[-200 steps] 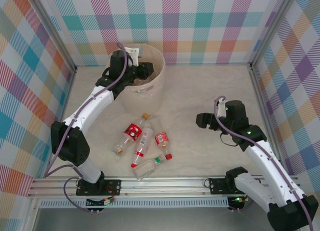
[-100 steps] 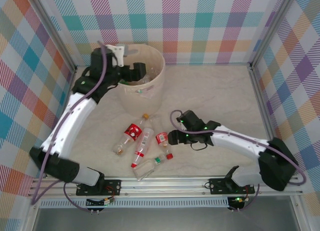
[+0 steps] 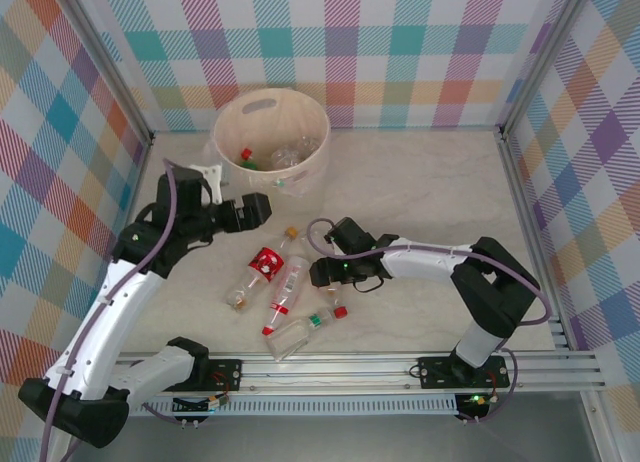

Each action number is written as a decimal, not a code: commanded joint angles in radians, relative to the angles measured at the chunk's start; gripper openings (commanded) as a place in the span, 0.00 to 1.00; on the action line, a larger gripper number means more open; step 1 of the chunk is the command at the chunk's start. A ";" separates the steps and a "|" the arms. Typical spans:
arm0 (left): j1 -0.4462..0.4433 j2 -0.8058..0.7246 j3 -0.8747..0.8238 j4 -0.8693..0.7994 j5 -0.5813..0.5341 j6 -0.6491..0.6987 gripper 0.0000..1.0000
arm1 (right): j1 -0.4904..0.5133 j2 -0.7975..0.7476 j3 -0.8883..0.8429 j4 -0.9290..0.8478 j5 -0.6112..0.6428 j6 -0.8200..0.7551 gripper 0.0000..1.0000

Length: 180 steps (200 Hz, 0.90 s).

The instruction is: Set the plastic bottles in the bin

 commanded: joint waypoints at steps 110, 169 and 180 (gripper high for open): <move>-0.120 -0.033 -0.065 0.249 0.030 -0.232 0.96 | -0.165 -0.483 -0.197 -0.089 0.008 -0.152 0.55; -0.307 0.158 0.089 0.466 0.027 -0.245 1.00 | -0.200 -0.808 -0.292 0.086 -0.129 -0.328 0.55; -0.330 0.208 0.111 0.505 0.028 -0.244 1.00 | -0.199 -0.832 -0.292 0.093 -0.137 -0.340 0.55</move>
